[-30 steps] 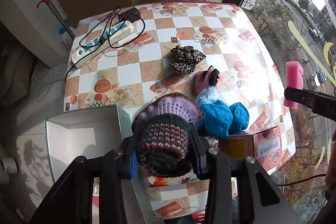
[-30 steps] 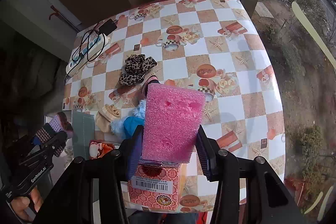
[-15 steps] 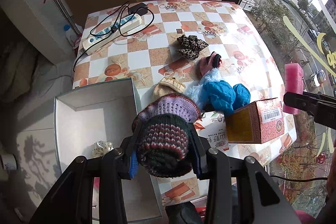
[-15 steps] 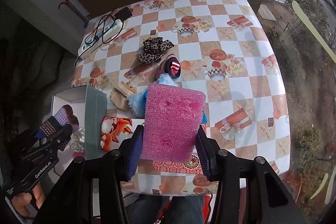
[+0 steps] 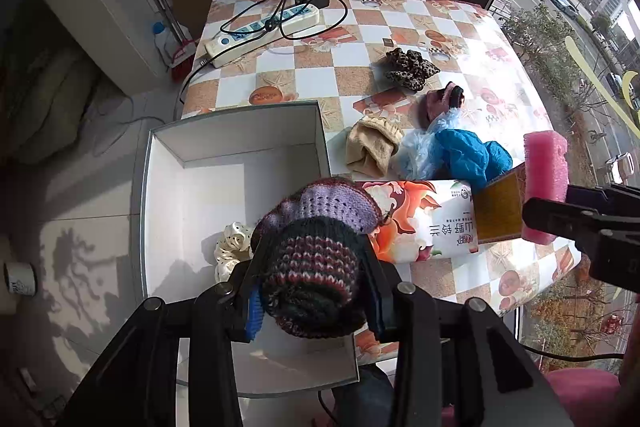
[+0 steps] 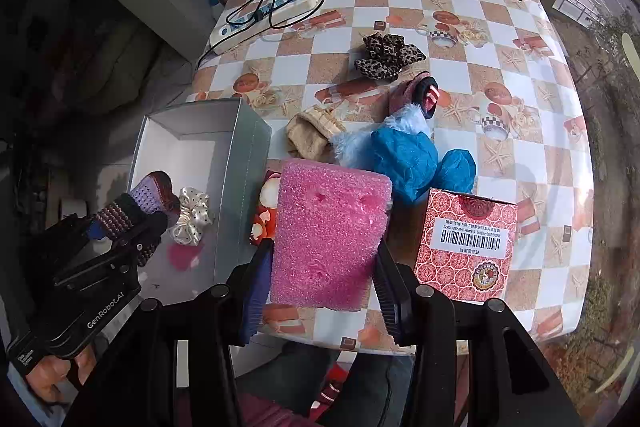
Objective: Organize soft objects
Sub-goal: 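Lift the knit hat and sponge and carry both over the white box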
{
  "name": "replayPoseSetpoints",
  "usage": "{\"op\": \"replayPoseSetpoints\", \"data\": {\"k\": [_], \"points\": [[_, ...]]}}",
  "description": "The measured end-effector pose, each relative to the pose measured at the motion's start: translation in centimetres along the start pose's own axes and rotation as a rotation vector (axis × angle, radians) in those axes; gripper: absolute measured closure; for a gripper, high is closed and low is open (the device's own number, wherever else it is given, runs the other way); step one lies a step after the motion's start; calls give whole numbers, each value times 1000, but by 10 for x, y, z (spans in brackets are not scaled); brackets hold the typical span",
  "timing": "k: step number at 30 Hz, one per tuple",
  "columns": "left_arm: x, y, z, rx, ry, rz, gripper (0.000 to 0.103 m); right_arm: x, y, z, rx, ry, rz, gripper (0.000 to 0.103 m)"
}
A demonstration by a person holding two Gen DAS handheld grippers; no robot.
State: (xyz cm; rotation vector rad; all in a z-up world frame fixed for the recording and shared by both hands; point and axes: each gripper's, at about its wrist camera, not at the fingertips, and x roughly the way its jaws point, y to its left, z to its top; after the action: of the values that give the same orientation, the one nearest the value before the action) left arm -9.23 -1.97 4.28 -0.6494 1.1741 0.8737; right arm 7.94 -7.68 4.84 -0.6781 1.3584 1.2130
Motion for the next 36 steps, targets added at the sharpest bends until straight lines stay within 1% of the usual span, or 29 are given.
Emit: {"op": "replayPoseSetpoints", "data": {"k": [9,15,22,36], "points": [[-5,38,-18,-93,-3,35,60,16,60,7,-169,38,19,54],[-6,51,-27,-131,3,44,60,23,84,9,-242,57,26,54],[-7,59,-30,-150,2,47,60,27,95,11,-267,64,30,54],[-6,65,-34,-163,5,50,60,31,100,12,-270,74,35,54]]}}
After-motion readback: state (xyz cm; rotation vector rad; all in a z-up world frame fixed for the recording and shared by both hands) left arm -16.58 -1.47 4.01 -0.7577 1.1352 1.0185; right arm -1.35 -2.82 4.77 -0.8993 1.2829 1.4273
